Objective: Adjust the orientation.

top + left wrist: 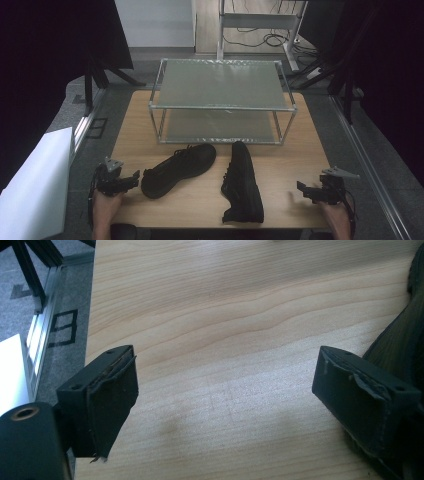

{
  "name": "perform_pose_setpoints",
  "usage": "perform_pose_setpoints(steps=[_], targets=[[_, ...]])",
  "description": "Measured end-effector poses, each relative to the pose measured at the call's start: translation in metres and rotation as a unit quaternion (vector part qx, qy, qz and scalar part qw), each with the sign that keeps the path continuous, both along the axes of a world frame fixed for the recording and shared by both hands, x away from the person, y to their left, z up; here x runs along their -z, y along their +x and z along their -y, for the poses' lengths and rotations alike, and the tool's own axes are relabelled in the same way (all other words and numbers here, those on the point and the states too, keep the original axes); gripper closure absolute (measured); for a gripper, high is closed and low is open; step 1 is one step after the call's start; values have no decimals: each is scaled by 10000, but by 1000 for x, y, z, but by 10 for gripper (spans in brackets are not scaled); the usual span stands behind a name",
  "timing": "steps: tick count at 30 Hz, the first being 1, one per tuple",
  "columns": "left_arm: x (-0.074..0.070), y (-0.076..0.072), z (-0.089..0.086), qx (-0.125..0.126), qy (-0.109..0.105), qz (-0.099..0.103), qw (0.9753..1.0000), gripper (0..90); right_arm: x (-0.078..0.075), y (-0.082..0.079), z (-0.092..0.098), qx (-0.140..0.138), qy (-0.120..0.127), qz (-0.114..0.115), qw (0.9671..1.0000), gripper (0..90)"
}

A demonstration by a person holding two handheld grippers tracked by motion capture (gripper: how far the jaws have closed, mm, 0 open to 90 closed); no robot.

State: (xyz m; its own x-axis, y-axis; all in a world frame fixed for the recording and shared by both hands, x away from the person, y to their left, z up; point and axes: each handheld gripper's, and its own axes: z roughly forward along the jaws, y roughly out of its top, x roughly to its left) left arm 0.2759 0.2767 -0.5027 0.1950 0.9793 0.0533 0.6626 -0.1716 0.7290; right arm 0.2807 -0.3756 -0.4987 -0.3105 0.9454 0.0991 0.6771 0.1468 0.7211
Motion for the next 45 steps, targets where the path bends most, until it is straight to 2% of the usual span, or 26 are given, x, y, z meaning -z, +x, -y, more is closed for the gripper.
perform_pose_setpoints(steps=[2, 6, 7, 14, 20, 23, 29, 35, 39, 43, 45], targets=[[0, 0, -1, -10, -61, 3, 10000, 93, 2, 0, -1, -67, 52, -73, 9999, 0], [0, -1, -3, -41, -125, 38, 9999, 89, 2, 0, -2, -90, 69, -45, 9999, 0], [0, 0, -4, -53, -221, 74, 9997, 84, 2, 0, -2, -120, 114, -30, 9999, 0], [0, 2, -2, -61, -388, 62, 9992, 43, 5, 1, -5, -212, 85, -103, 9997, 0], [0, 3, 0, -63, -375, -56, 9993, 11, 7, 2, -6, -247, 90, -179, 9995, 0], [-1, 5, -1, -77, -326, -50, 9994, 0, 7, 2, -6, -257, 80, -198, 9994, 0], [-1, 15, -3, -43, -242, -85, 9997, 0, 10, 3, -8, -274, 75, -290, 9992, 0], [1, 22, 0, 180, -296, -149, 9993, 0, 11, 3, -9, -299, 32, -290, 9991, 4], [-1, 18, 2, 331, -285, -151, 9989, 0, 10, 3, -9, -306, 27, -283, 9991, 7], [-3, 10, 13, 613, -232, -210, 9976, 0, 10, 3, -8, -293, 36, -274, 9992, 10], [-4, 6, 21, 728, -139, -220, 9970, 0, 10, 3, -8, -284, 52, -271, 9992, 11]])
